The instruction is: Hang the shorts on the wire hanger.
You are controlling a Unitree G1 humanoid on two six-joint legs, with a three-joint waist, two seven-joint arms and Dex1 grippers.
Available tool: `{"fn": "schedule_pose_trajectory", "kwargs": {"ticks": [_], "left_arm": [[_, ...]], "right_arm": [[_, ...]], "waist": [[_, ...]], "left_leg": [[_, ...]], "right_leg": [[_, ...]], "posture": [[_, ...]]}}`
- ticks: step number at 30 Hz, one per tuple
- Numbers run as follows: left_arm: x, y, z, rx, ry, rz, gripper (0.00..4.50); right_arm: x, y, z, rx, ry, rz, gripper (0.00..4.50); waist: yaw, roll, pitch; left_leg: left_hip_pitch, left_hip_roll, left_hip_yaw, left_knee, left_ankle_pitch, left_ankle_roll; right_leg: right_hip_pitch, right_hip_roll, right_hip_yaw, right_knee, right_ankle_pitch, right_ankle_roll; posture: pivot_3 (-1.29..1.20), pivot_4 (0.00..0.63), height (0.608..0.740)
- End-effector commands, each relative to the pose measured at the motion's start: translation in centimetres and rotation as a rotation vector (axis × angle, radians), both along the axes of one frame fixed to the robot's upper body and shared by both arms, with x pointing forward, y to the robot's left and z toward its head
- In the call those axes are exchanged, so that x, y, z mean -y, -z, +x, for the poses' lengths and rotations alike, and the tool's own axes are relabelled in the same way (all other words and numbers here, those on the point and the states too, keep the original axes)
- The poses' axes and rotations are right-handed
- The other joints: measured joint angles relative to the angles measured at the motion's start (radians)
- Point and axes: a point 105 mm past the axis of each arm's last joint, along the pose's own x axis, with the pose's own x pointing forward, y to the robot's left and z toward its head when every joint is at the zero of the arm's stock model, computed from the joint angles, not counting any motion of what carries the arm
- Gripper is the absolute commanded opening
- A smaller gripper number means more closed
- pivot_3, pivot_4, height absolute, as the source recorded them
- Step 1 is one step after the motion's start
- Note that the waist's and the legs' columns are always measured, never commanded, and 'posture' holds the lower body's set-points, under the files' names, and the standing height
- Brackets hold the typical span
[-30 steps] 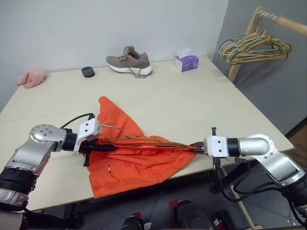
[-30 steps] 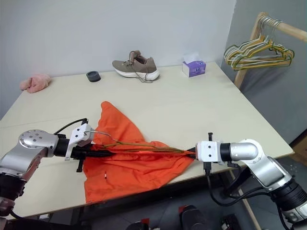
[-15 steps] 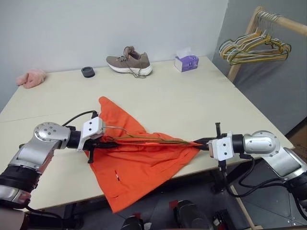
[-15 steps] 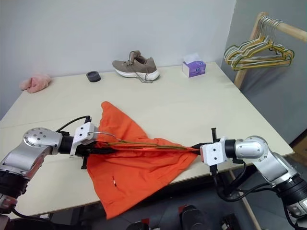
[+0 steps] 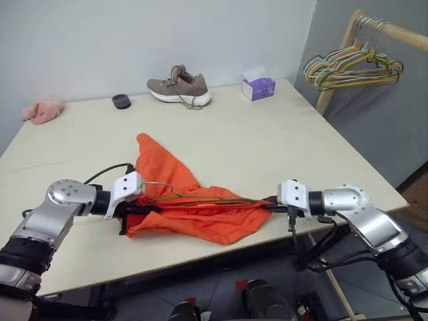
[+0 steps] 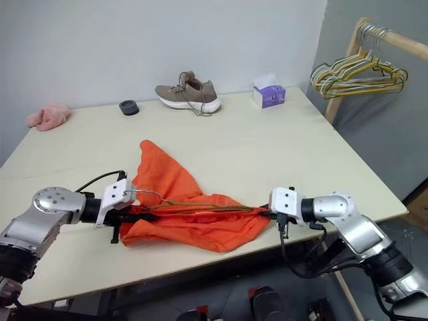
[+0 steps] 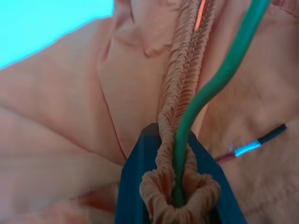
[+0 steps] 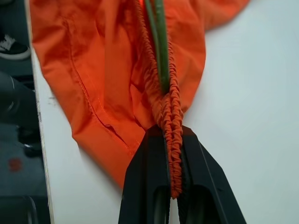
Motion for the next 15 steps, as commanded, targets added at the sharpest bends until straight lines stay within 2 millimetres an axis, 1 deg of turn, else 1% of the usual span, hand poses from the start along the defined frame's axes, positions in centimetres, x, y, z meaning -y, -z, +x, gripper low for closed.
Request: {"fn": "schedule_pose_trajectory", "kwargs": {"ticks": [1, 2, 4, 7, 9, 10, 11, 14, 15], "left_arm": [[-5.6, 0.0, -0.2, -0.036, -0.224, 0.157, 0.00], [-5.4, 0.2, -0.3, -0.041, -0.219, 0.155, 0.00], [-5.1, 0.5, -0.5, -0.050, -0.216, 0.154, 0.00], [-5.0, 0.7, -0.6, -0.058, -0.218, 0.147, 0.00], [-4.9, 0.8, -0.7, -0.062, -0.217, 0.144, 0.00], [-4.8, 0.8, -0.7, -0.063, -0.218, 0.138, 0.00], [-4.7, 0.9, -0.7, -0.063, -0.219, 0.134, 0.00], [-4.2, 0.6, -0.4, -0.055, -0.229, 0.093, 0.00], [-3.8, 0.3, -0.2, -0.045, -0.225, 0.052, 0.00]], "right_arm": [[4.1, 1.5, 3.1, -0.027, 0.302, -0.083, 0.61], [3.9, 1.5, 3.1, -0.036, 0.319, -0.066, 0.82], [3.4, 1.4, 2.9, -0.054, 0.337, -0.035, 1.44], [3.2, 1.3, 2.7, -0.081, 0.379, -0.005, 2.49], [3.0, 1.3, 2.5, -0.115, 0.402, 0.023, 3.20], [2.9, 1.0, 2.3, -0.122, 0.413, 0.039, 3.58], [2.7, 0.5, 2.1, -0.130, 0.419, 0.071, 3.85], [2.1, -1.8, 1.8, -0.106, 0.430, 0.147, 3.85], [1.4, -2.9, 1.7, -0.116, 0.428, 0.205, 3.85]], "waist": [[0.003, 0.000, 0.000], [0.003, 0.000, -0.001], [0.004, 0.001, -0.004], [0.008, 0.001, -0.011], [0.009, 0.001, -0.011], [0.009, 0.001, -0.012], [0.008, 0.001, -0.012], [0.008, 0.002, -0.012], [0.008, 0.002, -0.012]], "left_leg": [[0.000, 0.000, 0.000, 0.000, 0.000, 0.000], [0.000, 0.000, -0.001, 0.000, 0.000, 0.000], [0.000, 0.000, 0.000, 0.000, 0.000, 0.000], [0.001, 0.000, -0.001, 0.000, 0.000, 0.000], [0.005, 0.000, -0.001, 0.000, 0.000, 0.000], [0.007, 0.000, -0.001, 0.000, 0.000, 0.000], [0.008, 0.000, -0.001, 0.000, 0.000, 0.000], [0.007, 0.000, -0.001, 0.000, 0.000, 0.000], [0.007, 0.000, -0.001, 0.000, 0.000, 0.000]], "right_leg": [[0.000, 0.000, 0.000, 0.001, 0.000, 0.000], [0.000, 0.000, 0.000, 0.001, 0.000, 0.000], [0.000, 0.000, 0.000, 0.001, 0.000, 0.000], [0.001, 0.000, -0.001, 0.001, 0.000, 0.000], [0.004, 0.000, 0.000, 0.001, 0.000, 0.000], [0.006, 0.000, -0.001, 0.001, 0.000, -0.001], [0.006, 0.000, -0.001, 0.001, 0.000, -0.001], [0.006, 0.000, 0.000, 0.001, -0.001, -0.001], [0.006, 0.000, 0.000, 0.001, 0.000, -0.001]], "posture": [[-0.20, 0.023, 0.740], [-0.20, 0.023, 0.740], [-0.20, 0.022, 0.740], [-0.20, 0.023, 0.740], [-0.20, 0.023, 0.740], [-0.21, 0.025, 0.740], [-0.21, 0.026, 0.740], [-0.21, 0.030, 0.740], [-0.21, 0.030, 0.740]]}}
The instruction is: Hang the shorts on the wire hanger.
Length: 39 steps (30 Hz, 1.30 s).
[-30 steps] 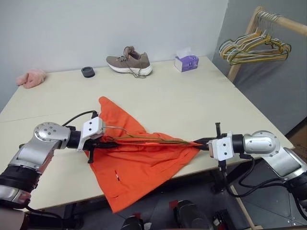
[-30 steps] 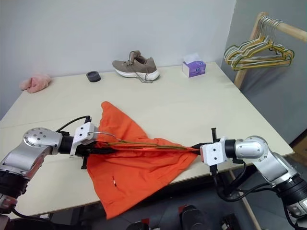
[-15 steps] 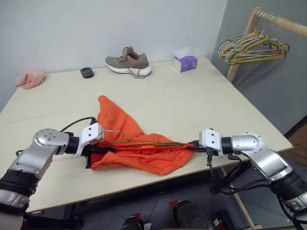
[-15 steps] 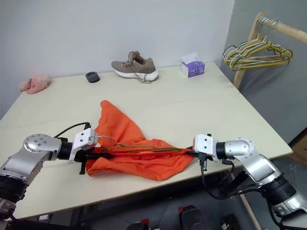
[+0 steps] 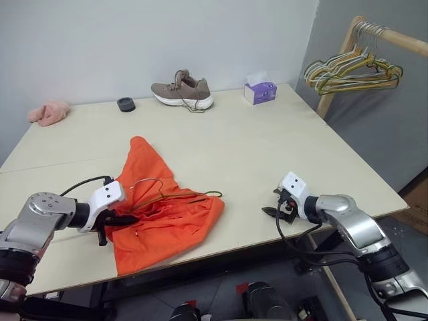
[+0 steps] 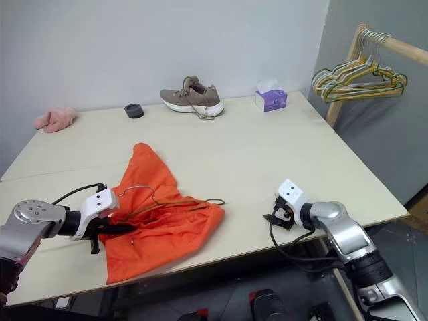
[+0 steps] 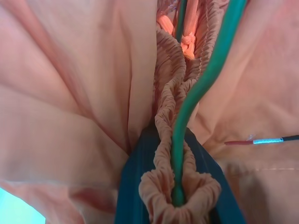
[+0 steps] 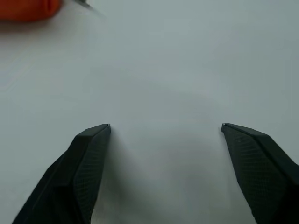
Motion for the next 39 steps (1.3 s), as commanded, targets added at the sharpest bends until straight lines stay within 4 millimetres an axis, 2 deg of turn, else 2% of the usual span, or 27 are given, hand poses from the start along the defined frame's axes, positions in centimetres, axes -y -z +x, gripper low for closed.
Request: {"fn": "schedule_pose_trajectory", "kwargs": {"ticks": [1, 3, 8, 14, 24, 33, 35, 39], "left_arm": [[1.1, -1.6, 0.7, 0.052, -0.013, -0.101, 0.00], [1.8, -2.5, 1.1, 0.070, -0.023, -0.175, 0.00], [3.2, -4.9, 1.3, 0.062, -0.034, -0.328, 0.00], [3.4, -6.5, 1.1, 0.058, -0.012, -0.353, 0.00], [3.7, -7.1, 1.0, 0.059, -0.004, -0.353, 0.00], [3.8, -7.1, 0.9, 0.061, -0.001, -0.350, 0.00], [3.8, -7.1, 0.9, 0.060, -0.002, -0.349, 0.00], [3.8, -7.0, 0.8, 0.058, -0.002, -0.351, 0.00]], "right_arm": [[-2.0, -5.0, 0.1, 0.089, -0.008, 0.169, 3.85], [-3.6, -6.2, -0.3, 0.084, -0.044, 0.241, 3.85], [-5.8, -6.9, 0.0, 0.096, -0.066, 0.241, 3.85], [-6.3, -3.8, 2.1, 0.047, -0.001, 0.157, 3.85], [-9.6, -3.7, 1.8, -0.131, -0.096, 0.300, 3.85], [-8.0, -5.5, 2.9, -0.185, -0.097, 0.358, 3.85], [-7.9, -5.1, 2.7, -0.195, -0.098, 0.338, 3.85], [-9.1, -3.7, 2.1, -0.232, -0.102, 0.324, 3.85]], "waist": [[0.000, 0.000, 0.000], [-0.003, 0.000, 0.000], [-0.006, 0.000, 0.000], [-0.006, 0.000, 0.000], [-0.008, 0.000, 0.000], [-0.004, 0.000, 0.000], [-0.005, 0.000, 0.000], [-0.009, 0.000, 0.000]], "left_leg": [[0.000, 0.000, 0.000, 0.000, 0.000, 0.000], [0.000, 0.000, 0.000, 0.000, 0.000, 0.000], [-0.001, 0.000, -0.001, 0.000, 0.000, 0.000], [-0.001, 0.000, 0.000, -0.001, 0.000, 0.000], [-0.002, 0.000, 0.000, -0.002, 0.000, 0.000], [-0.002, 0.000, -0.001, -0.003, 0.000, 0.000], [-0.002, 0.000, -0.001, -0.003, 0.000, 0.000], [-0.002, 0.000, 0.000, -0.004, 0.000, 0.000]], "right_leg": [[0.000, 0.000, 0.000, 0.000, 0.000, 0.000], [0.000, 0.000, 0.000, 0.000, 0.000, 0.000], [-0.001, 0.000, -0.001, -0.001, 0.000, 0.000], [-0.001, 0.000, 0.000, -0.003, 0.000, 0.000], [-0.002, 0.000, -0.001, -0.003, 0.000, 0.000], [-0.002, 0.000, -0.001, -0.003, 0.000, 0.000], [-0.002, 0.000, -0.001, -0.003, 0.000, 0.000], [-0.003, 0.000, 0.000, -0.003, 0.000, 0.000]], "posture": [[-0.21, 0.030, 0.740], [-0.22, 0.032, 0.740], [-0.22, 0.033, 0.740], [-0.21, 0.030, 0.740], [-0.21, 0.028, 0.740], [-0.20, 0.029, 0.740], [-0.20, 0.030, 0.740], [-0.20, 0.029, 0.740]]}}
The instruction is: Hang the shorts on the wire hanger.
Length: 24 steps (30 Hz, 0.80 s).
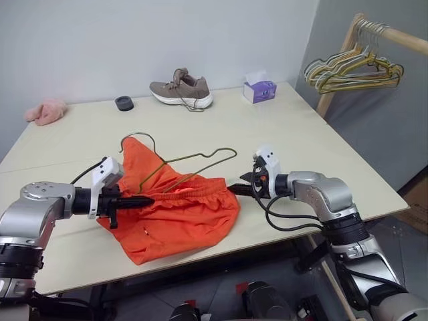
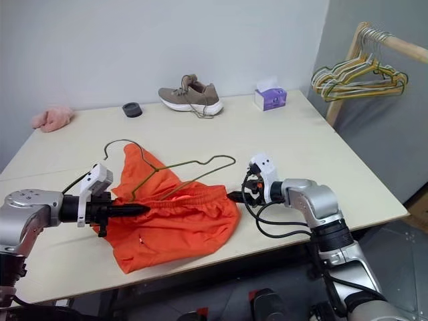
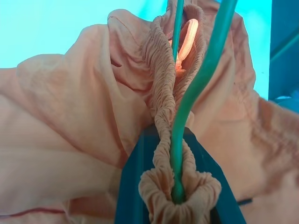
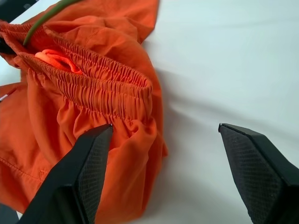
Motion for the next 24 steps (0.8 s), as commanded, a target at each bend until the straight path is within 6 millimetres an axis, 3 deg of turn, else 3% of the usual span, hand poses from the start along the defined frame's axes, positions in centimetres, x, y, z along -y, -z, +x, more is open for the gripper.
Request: {"fn": "schedule_pose_trajectory", "kwargs": {"ticks": [1, 8, 11, 20, 24], "left_arm": [[-0.1, -1.7, 0.2, 0.066, 0.004, 0.005, 0.00], [0.0, -1.6, 0.1, 0.065, 0.006, 0.008, 0.00], [0.0, -1.6, 0.1, 0.065, 0.004, 0.006, 0.00], [0.1, -1.5, 0.1, 0.063, -0.010, -0.017, 0.00], [0.0, -1.9, -0.2, 0.049, -0.013, -0.040, 0.00]], "right_arm": [[-1.3, 0.0, -0.5, -0.002, -0.030, 0.013, 3.85], [-2.4, 1.2, -0.2, -0.009, -0.023, -0.013, 3.85], [-2.5, 1.3, -0.2, 0.012, -0.020, -0.019, 3.26], [-1.9, 0.6, 0.3, 0.164, 0.005, -0.045, 0.08], [0.0, 0.2, 1.2, 0.217, 0.075, -0.062, 0.03]], "waist": [[-0.002, 0.000, 0.000], [0.001, 0.000, 0.000], [0.001, 0.000, 0.000], [0.001, 0.000, 0.000], [0.001, 0.000, 0.000]], "left_leg": [[0.000, 0.000, 0.000, 0.000, 0.000, 0.000], [-0.001, 0.000, 0.000, -0.001, 0.000, 0.000], [-0.001, 0.000, 0.000, -0.001, 0.000, 0.000], [-0.001, 0.000, 0.000, -0.002, 0.000, 0.000], [-0.001, 0.000, 0.001, -0.002, 0.000, 0.000]], "right_leg": [[0.000, 0.000, 0.000, 0.000, 0.000, 0.000], [-0.001, 0.000, 0.000, 0.000, 0.000, 0.000], [-0.002, 0.000, 0.000, 0.000, 0.000, 0.000], [-0.002, 0.000, 0.000, 0.000, 0.000, 0.000], [-0.002, 0.000, 0.000, 0.000, 0.000, 0.000]], "posture": [[-0.20, 0.029, 0.740], [-0.19, 0.029, 0.740], [-0.19, 0.031, 0.740], [-0.20, 0.033, 0.740], [-0.19, 0.034, 0.740]]}}
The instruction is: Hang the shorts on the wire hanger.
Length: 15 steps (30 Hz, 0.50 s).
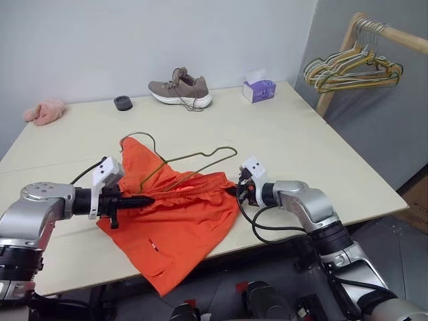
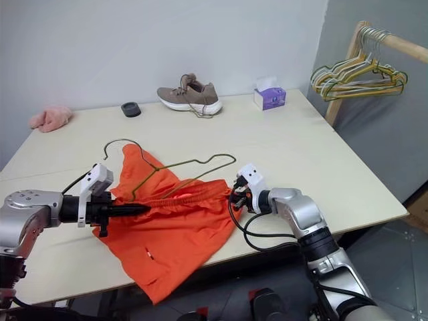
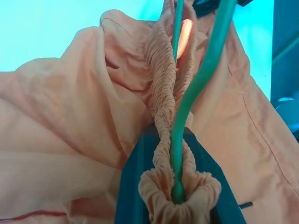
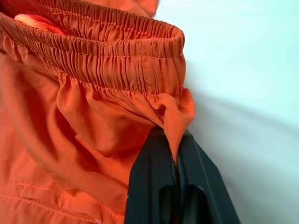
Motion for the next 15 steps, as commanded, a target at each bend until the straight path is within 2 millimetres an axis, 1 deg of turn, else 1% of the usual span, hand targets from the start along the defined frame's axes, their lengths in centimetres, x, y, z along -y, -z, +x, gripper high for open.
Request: {"fn": "schedule_pose_trajectory", "kwargs": {"ticks": [1, 3, 7, 13, 15], "left_arm": [[-0.3, -1.9, -0.3, 0.040, -0.003, -0.031, 0.00], [-0.4, -2.2, -0.7, 0.020, -0.002, -0.053, 0.00], [-0.8, -2.2, -1.9, -0.025, 0.016, -0.046, 0.00], [-1.9, -2.3, -2.8, -0.063, 0.038, 0.014, 0.00], [-2.4, -2.2, -2.8, -0.069, 0.033, 0.046, 0.00]], "right_arm": [[2.4, -1.8, 1.5, 0.087, 0.091, 0.007, 0.03], [4.3, -1.9, 2.2, 0.069, 0.158, 0.017, 0.03], [7.3, -2.1, 3.1, 0.024, 0.271, 0.054, 0.03], [10.7, -2.7, 3.5, -0.038, 0.405, 0.117, 0.03], [11.4, -3.0, 3.7, -0.045, 0.442, 0.135, 0.03]], "waist": [[0.000, 0.000, 0.000], [0.000, 0.000, 0.000], [0.000, 0.000, 0.000], [0.000, 0.001, 0.001], [0.000, 0.001, 0.001]], "left_leg": [[0.000, 0.000, 0.000, 0.000, 0.000, 0.000], [0.000, 0.000, 0.000, 0.000, 0.000, 0.000], [0.000, 0.000, 0.000, -0.001, 0.000, 0.000], [0.000, 0.000, 0.000, -0.002, 0.000, 0.000], [0.000, 0.000, 0.000, -0.003, 0.000, 0.000]], "right_leg": [[0.000, 0.000, 0.000, 0.000, 0.000, 0.000], [0.000, 0.000, 0.000, 0.000, 0.000, 0.000], [0.000, 0.000, 0.000, 0.000, 0.000, 0.000], [-0.001, 0.000, 0.000, 0.000, -0.001, -0.001], [-0.001, 0.000, 0.000, 0.000, -0.001, -0.001]], "posture": [[-0.19, 0.034, 0.740], [-0.19, 0.035, 0.740], [-0.19, 0.035, 0.740], [-0.19, 0.034, 0.740], [-0.19, 0.034, 0.740]]}}
